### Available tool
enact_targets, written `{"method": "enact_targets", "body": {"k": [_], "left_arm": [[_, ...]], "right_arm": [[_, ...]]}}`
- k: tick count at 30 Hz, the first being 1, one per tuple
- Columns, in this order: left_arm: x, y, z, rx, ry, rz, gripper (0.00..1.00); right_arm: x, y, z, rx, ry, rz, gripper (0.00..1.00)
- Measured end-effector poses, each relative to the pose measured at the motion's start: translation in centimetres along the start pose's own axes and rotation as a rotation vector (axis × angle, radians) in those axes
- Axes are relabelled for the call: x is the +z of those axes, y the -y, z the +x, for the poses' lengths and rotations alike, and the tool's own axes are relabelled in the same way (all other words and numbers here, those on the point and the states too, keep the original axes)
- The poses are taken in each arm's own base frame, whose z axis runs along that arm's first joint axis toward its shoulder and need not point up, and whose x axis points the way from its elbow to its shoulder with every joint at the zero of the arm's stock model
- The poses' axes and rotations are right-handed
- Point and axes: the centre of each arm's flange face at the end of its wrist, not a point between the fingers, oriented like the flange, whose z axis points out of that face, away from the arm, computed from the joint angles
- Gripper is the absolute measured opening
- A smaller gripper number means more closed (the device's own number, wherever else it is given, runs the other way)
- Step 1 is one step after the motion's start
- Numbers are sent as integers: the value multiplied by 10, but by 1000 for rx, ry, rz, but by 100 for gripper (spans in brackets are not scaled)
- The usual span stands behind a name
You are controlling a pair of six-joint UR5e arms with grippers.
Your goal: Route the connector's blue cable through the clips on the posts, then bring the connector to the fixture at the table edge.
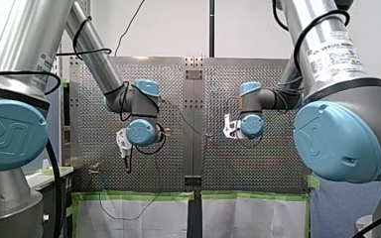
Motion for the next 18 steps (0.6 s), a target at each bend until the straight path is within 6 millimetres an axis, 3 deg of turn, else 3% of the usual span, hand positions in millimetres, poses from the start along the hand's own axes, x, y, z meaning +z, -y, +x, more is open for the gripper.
{"method": "enact_targets", "body": {"k": [11, 18], "left_arm": [[-1, -3, 1, 12, -7, -17, 98], [-2, -3, 3, 26, -28, -7, 98]], "right_arm": [[-19, 46, -39, -34, 37, 135, 100], [-37, 77, -45, -38, 36, 247, 100]]}}
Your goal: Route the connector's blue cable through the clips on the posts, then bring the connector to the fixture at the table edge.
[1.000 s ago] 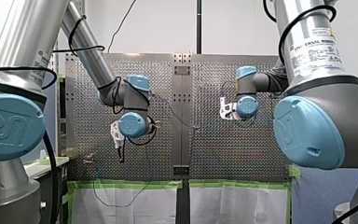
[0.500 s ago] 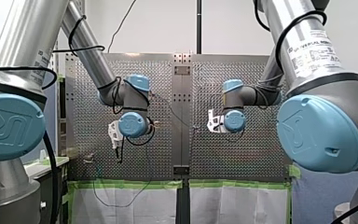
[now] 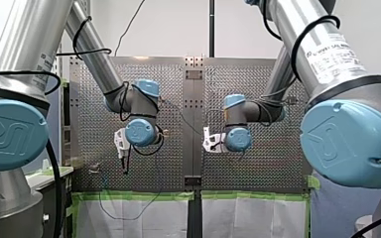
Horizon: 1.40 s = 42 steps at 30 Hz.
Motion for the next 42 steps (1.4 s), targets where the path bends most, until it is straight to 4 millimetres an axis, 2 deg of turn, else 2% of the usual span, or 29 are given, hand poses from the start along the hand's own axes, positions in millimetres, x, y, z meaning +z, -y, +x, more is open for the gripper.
{"method": "enact_targets", "body": {"k": [8, 15, 42], "left_arm": [[7, -7, 13, 25, -33, -13, 98], [8, -16, 22, 43, -43, -65, 98], [8, -17, 22, 43, -42, -74, 98]], "right_arm": [[-14, 38, 2, -5, -28, 114, 100], [-27, 61, 1, -14, -31, 159, 100], [-29, 64, 1, -16, -31, 165, 100]]}}
